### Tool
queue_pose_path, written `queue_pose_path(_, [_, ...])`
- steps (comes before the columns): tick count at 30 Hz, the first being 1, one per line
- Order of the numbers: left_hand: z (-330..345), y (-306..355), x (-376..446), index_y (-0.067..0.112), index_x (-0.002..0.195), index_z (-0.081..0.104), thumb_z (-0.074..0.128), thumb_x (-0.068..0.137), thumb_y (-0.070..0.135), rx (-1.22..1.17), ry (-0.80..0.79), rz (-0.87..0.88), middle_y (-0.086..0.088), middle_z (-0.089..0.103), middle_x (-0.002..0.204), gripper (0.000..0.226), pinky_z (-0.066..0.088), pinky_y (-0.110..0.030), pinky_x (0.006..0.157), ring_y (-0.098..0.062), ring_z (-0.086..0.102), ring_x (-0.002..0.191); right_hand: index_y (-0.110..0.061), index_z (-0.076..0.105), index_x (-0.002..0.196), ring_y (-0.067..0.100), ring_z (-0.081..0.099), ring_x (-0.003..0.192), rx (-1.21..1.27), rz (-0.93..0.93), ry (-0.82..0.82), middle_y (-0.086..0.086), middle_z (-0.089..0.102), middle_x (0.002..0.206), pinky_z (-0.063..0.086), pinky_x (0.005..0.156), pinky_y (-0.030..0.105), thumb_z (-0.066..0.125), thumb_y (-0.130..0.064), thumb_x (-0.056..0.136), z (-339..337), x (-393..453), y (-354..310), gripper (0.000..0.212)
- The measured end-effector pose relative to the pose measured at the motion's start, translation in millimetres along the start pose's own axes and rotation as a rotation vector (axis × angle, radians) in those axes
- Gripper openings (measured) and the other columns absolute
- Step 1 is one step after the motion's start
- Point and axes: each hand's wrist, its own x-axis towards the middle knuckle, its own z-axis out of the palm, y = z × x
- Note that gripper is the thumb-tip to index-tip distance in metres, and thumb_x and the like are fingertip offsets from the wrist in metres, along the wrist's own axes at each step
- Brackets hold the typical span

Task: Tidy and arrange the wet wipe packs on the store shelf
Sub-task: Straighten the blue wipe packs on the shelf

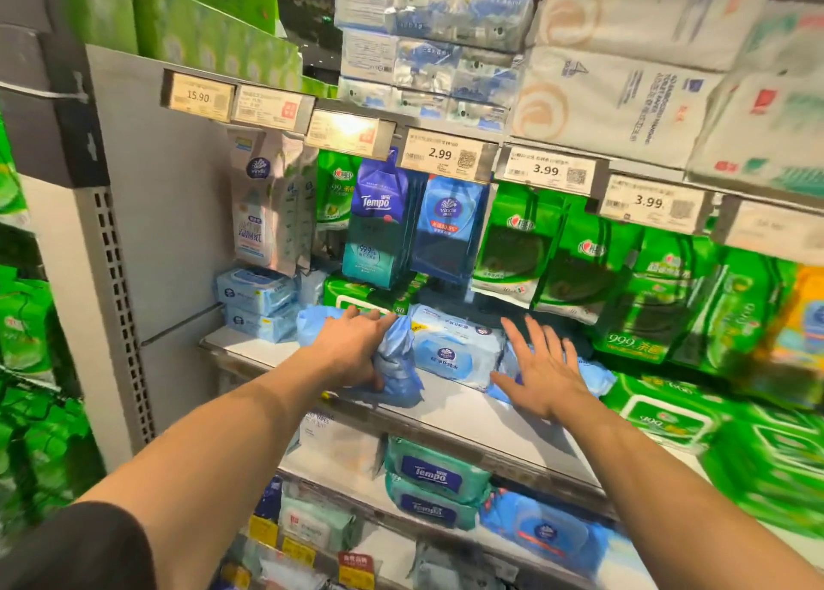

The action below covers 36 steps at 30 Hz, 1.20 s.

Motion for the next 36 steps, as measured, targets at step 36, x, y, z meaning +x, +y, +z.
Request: queue_pose_path(36, [27.8,266.0,73.6,0.037,0.153,-0.015,0.053,0.051,0.095,0.026,-0.227,0.329,0.010,-0.014,0.162,0.136,-0.010,-0.065,0.112,-0.025,-0.011,0.150,-0.017,0.020,0.154,0.024,0.011,0.145,0.419,0.087,0.230,0.006,0.011,0.158,0.023,0.117,0.044,0.041,-0.059,0.096,15.8,-89.9,141.1,0.075])
